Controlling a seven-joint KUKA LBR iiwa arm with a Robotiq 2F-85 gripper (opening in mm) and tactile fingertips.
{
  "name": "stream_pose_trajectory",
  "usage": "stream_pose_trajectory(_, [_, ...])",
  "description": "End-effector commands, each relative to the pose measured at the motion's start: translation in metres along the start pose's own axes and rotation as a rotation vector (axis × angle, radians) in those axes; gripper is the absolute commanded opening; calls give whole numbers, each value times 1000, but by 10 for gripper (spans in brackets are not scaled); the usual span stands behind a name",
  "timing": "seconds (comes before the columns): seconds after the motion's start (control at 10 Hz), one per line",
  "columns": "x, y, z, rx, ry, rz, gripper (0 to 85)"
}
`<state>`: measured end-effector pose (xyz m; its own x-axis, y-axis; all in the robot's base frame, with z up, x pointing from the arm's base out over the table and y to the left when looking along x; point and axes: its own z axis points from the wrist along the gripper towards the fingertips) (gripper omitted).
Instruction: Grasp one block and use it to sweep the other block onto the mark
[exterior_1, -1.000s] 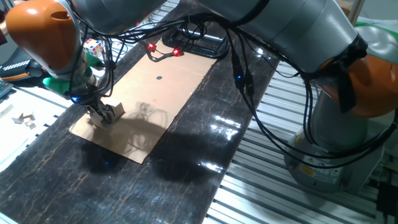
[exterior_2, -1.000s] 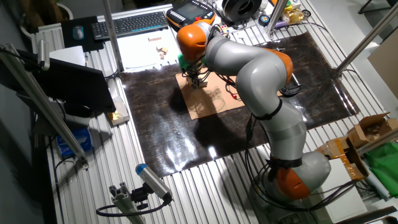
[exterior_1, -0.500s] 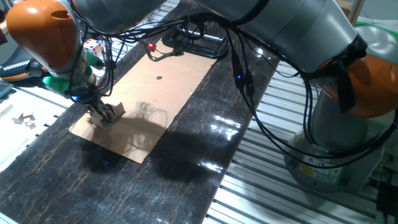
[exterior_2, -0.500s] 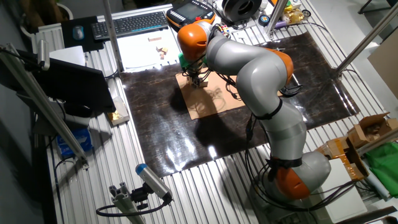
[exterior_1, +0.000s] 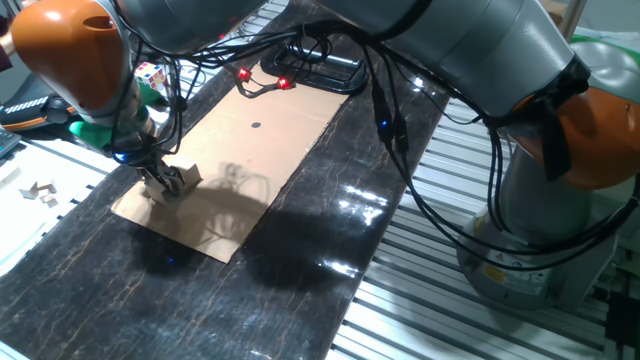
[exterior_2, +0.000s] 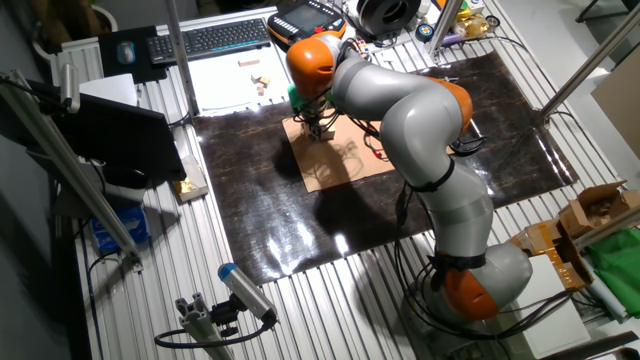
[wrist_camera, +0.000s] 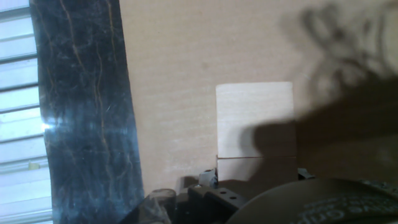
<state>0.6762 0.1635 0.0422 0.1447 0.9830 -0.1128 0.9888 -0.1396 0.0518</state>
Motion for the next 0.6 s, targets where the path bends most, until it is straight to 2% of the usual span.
stream_pose_trajectory(0.0, [0, 0, 1, 1, 0, 2, 7])
stream_pose_trajectory(0.5, [-2, 0, 1, 0, -3, 6, 7])
